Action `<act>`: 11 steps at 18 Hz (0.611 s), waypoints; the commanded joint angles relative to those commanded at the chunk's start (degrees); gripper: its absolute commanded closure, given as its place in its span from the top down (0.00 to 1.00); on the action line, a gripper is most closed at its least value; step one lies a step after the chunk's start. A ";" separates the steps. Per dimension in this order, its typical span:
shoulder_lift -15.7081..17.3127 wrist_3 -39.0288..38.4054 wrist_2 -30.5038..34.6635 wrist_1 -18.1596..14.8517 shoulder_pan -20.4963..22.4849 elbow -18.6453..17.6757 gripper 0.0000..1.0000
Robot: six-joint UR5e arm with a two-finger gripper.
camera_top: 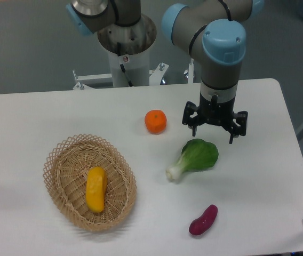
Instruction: Pick up the mango from the basket
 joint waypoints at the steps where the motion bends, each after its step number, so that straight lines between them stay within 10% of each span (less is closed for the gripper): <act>1: 0.09 -0.09 0.09 0.44 -0.09 -0.87 1.00; 11: 0.35 -6.57 0.00 0.88 -2.72 -1.76 1.00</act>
